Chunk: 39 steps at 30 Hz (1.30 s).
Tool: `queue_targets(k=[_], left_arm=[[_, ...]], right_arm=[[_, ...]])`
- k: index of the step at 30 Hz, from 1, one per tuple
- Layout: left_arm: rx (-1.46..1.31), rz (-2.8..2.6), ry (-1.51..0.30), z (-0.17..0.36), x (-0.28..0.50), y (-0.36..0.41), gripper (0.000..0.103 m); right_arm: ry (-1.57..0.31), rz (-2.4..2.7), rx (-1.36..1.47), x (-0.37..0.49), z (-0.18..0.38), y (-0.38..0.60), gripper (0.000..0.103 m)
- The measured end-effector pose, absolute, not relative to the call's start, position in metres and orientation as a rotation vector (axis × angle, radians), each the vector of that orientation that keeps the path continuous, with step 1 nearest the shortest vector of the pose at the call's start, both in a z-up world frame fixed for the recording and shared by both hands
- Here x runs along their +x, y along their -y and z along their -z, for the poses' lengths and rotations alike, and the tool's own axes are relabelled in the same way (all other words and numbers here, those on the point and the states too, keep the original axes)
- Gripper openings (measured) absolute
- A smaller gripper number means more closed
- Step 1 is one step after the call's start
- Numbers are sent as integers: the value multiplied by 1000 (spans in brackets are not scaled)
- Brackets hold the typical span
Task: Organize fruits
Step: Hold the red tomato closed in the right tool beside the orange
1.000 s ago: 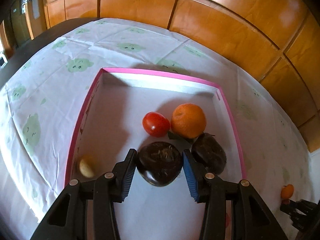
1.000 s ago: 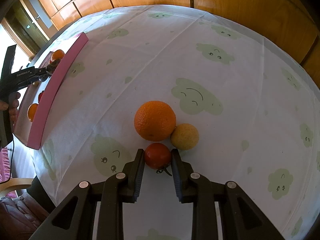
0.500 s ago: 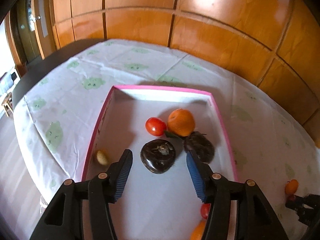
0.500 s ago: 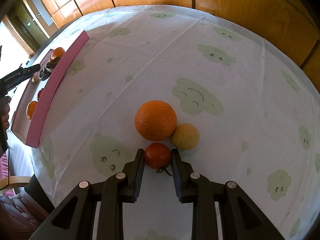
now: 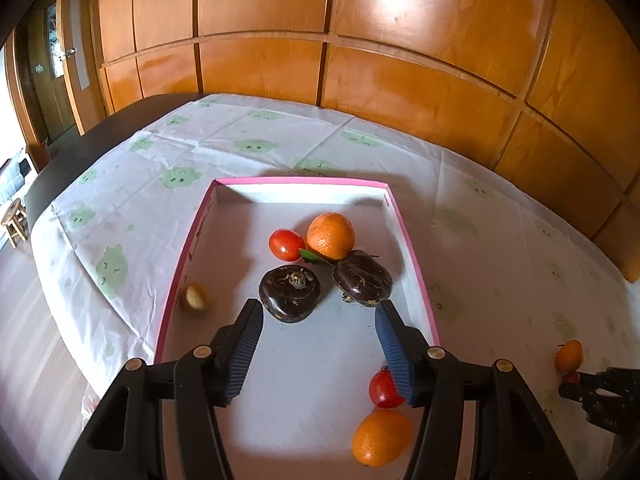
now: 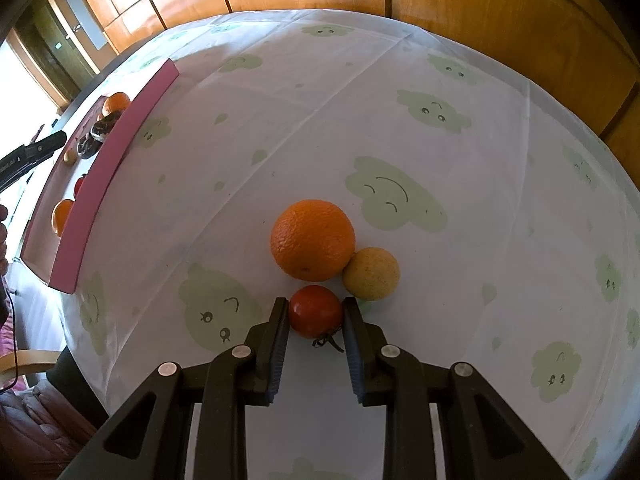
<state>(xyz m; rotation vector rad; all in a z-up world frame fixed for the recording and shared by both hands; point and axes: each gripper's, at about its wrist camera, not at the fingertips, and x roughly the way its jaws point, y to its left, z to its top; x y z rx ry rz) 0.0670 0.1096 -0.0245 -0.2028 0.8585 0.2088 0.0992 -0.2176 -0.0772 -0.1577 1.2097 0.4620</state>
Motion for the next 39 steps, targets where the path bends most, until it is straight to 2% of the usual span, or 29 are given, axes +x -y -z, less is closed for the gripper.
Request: queue_targets(k=[35,39], left_arm=[[-205,-173,-870,27,47,-96,62],[-205,-166,-874,28,48,-94,62]], right_arm=[[-1212,-572,-162,97,74,216,27],[-1250,-611,-53,105,74,226,35]])
